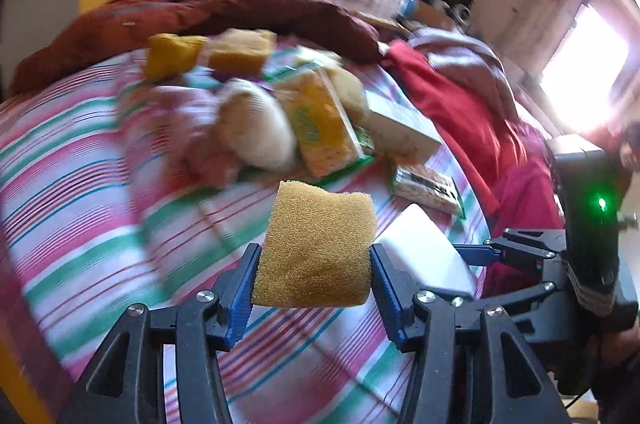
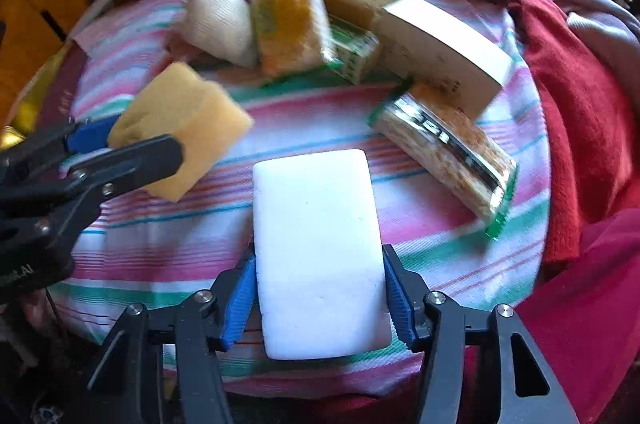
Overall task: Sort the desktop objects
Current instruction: 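Carry both items to the gold tray and release them inside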
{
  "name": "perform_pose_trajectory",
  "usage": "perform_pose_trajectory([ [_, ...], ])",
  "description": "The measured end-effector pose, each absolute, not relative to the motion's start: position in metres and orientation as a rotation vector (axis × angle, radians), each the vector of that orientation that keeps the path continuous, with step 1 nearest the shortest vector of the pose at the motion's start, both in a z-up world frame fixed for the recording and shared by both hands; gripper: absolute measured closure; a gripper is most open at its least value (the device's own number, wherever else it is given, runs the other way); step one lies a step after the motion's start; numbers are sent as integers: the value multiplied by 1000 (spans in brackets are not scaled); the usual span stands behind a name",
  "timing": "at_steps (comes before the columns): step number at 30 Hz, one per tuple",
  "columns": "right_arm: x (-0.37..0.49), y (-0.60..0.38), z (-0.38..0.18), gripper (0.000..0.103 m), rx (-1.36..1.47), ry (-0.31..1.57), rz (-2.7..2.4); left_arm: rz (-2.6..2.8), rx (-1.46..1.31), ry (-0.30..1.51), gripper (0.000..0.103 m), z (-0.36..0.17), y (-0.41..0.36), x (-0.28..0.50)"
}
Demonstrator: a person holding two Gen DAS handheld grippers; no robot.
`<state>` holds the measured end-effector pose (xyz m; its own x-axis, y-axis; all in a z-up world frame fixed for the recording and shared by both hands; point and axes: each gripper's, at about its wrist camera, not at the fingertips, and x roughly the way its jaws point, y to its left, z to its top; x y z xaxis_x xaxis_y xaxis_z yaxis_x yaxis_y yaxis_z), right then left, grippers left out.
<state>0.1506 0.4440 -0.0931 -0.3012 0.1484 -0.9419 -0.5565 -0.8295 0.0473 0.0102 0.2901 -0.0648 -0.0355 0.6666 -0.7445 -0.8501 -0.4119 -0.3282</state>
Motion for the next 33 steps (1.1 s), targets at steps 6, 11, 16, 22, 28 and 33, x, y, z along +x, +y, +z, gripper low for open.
perform_pose_trajectory([
  [6, 137, 435, -71, 44, -1431, 579, 2317, 1905, -1081, 108, 49, -41, 220, -13],
  [11, 97, 381, -44, 44, -1414, 594, 2496, 2120, -1090, 31, 49, -30, 149, -35],
  [16, 60, 345, -26, 44, -1416, 586, 2676, 2335, -1138, -29, 49, -27, 76, -54],
  [22, -9, 275, -6, 44, -1445, 527, 2865, 2508, -1175, -67, 49, -32, 10, -64],
  [28, -57, 211, -17, 43, -1561, 519, 2942, 2603, -1255, -106, 47, -47, -29, -72],
  [33, -78, 173, -44, 42, -1707, 581, 2913, 2623, -1299, -150, 45, -58, -49, -69],
])
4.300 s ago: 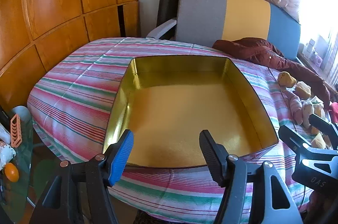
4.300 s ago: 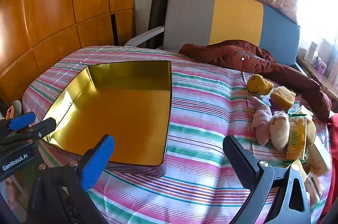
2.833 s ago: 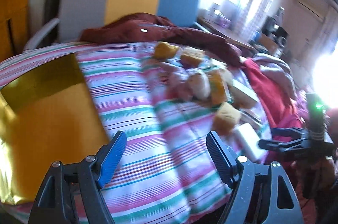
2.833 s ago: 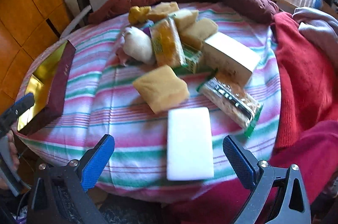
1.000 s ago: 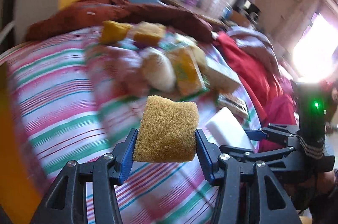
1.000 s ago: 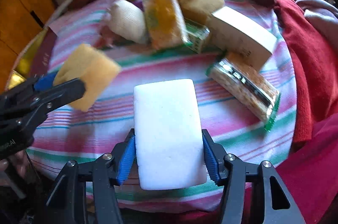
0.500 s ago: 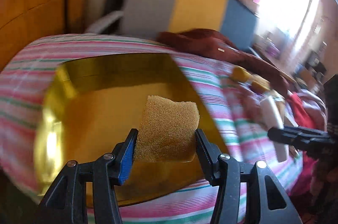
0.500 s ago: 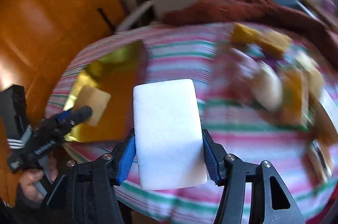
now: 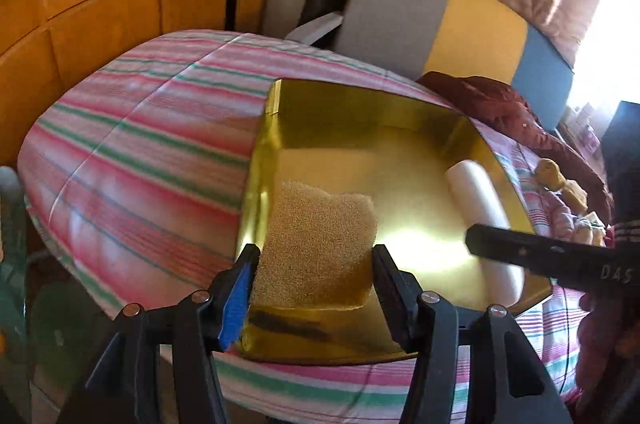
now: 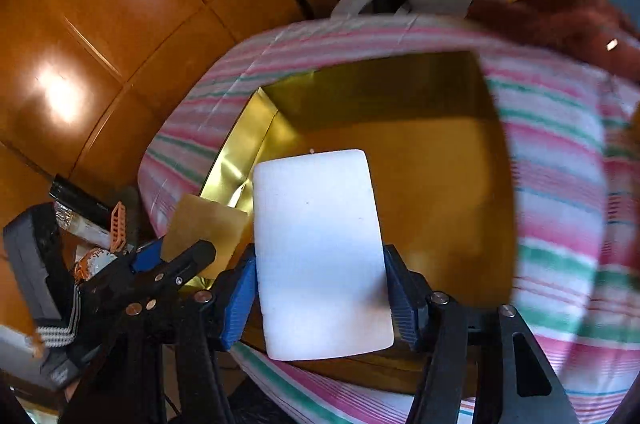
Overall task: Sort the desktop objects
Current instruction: 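Carry both items to the gold tray and release them inside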
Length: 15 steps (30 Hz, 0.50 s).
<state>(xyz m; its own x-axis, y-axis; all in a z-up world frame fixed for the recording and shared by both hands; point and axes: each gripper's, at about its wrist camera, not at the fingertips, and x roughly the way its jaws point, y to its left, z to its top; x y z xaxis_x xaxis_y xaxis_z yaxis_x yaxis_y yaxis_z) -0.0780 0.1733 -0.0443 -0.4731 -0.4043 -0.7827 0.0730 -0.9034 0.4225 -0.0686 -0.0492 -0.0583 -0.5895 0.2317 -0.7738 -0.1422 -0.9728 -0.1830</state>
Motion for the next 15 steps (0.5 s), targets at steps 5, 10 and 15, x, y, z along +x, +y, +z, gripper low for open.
perform_pose_trajectory([
  [5, -88, 158, -66, 17, 1464, -589, -2328, 2610, -1287, -175, 39, -63, -50, -64],
  [10, -82, 162, -67, 17, 1457, -617, -2323, 2625, -1242, -190, 38, -54, -53, -53],
  [15, -66, 175, -56, 11, 1402, -592, -2418, 2632, -1197, -183, 38, -42, -47, -50],
])
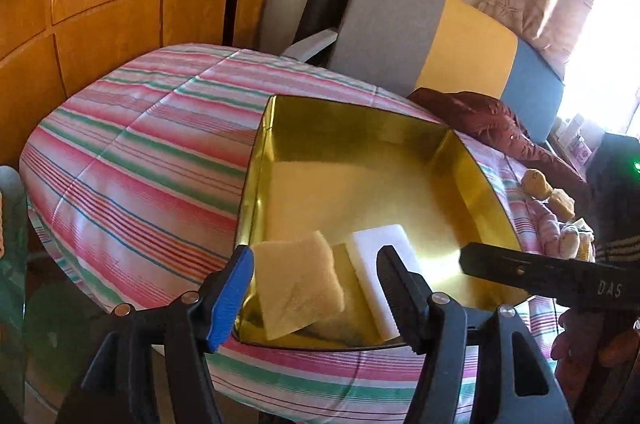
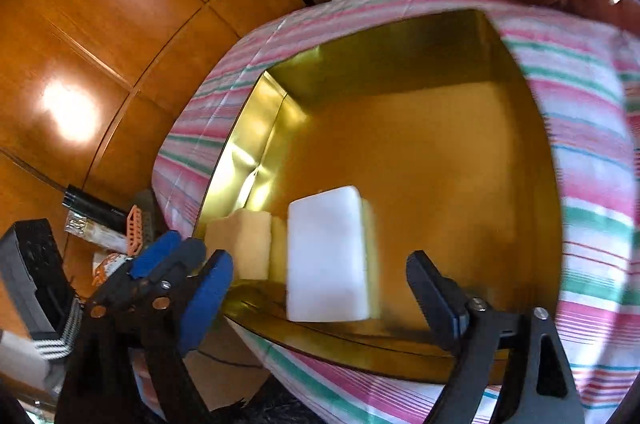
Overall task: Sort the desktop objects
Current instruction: 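Carry both items to the gold tray and release them inside, then return both tools to the pile and grasp the corn snack bag with the right tool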
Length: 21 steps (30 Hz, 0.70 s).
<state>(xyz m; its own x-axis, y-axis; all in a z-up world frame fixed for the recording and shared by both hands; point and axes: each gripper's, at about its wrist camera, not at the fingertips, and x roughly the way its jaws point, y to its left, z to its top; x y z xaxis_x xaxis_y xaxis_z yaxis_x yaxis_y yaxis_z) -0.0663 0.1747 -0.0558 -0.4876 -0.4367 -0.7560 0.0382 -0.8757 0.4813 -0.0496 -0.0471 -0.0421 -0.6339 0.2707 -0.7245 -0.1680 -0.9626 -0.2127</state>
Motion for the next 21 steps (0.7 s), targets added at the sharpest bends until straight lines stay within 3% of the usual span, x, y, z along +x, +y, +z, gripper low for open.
perform_pose_trajectory([
  [8, -37, 201, -32, 1, 1290, -518, -2611, 2577, -1154, -151, 38, -30, -25, -42],
  [21, 10, 285, -32, 1, 1300, -562, -2856, 2423, -1089, -6, 38, -14, 37, -22],
])
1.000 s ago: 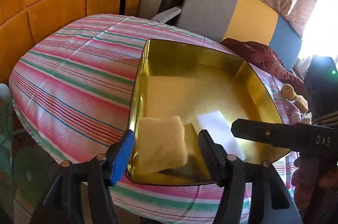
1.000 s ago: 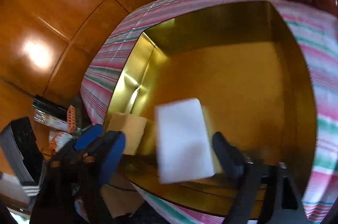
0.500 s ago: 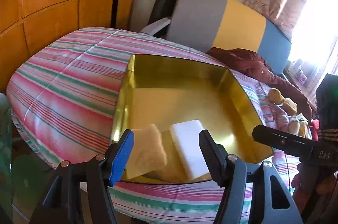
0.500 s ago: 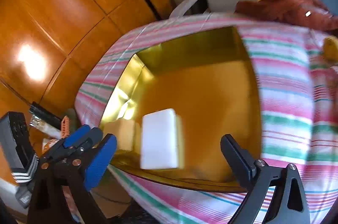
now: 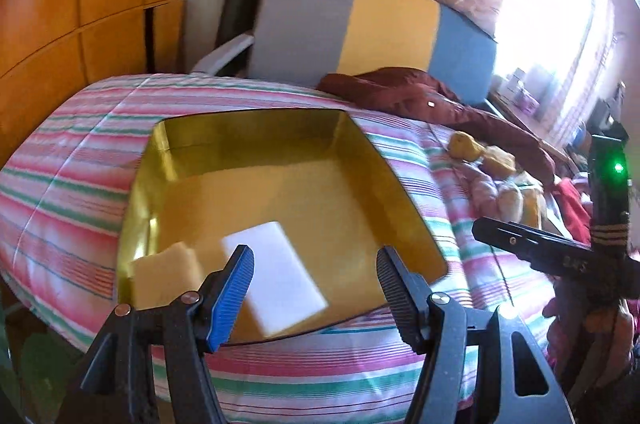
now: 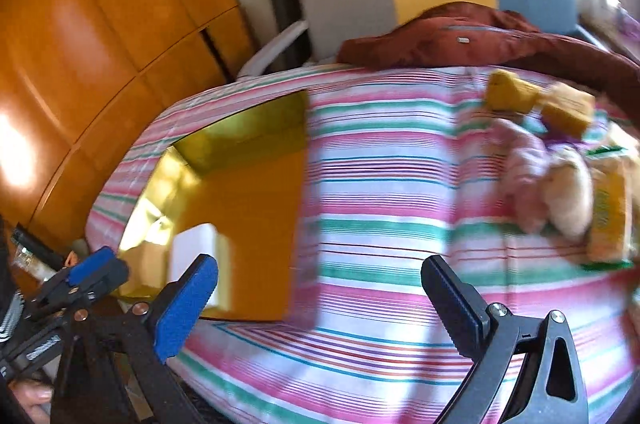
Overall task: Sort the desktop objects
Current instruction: 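Return both tools to the pile and grasp the corn snack bag with the right tool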
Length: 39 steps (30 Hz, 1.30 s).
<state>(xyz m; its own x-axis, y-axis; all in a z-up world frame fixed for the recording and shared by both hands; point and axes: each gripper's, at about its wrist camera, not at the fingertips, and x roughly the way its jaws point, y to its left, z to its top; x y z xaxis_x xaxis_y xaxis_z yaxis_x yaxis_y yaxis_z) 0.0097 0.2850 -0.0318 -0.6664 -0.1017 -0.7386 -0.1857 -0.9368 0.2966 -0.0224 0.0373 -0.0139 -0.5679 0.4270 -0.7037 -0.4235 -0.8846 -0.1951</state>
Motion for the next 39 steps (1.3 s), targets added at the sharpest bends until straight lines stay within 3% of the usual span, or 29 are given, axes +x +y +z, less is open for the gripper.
perform_pose_trajectory([
  [10, 55, 375, -41, 1, -1189, 498, 2579, 2291, -1024, 101, 38, -2, 95, -5],
  [25, 64, 460, -40, 1, -1173, 129, 2512, 2126, -1004, 185, 38, 0, 165, 13],
  [31, 53, 476, -55, 21, -1200, 134, 2499, 2090, -1000, 226, 38, -2, 186, 16],
  [39, 42, 477, -60, 23, -1217, 120, 2544, 2024, -1020, 222, 38, -8, 218, 13],
])
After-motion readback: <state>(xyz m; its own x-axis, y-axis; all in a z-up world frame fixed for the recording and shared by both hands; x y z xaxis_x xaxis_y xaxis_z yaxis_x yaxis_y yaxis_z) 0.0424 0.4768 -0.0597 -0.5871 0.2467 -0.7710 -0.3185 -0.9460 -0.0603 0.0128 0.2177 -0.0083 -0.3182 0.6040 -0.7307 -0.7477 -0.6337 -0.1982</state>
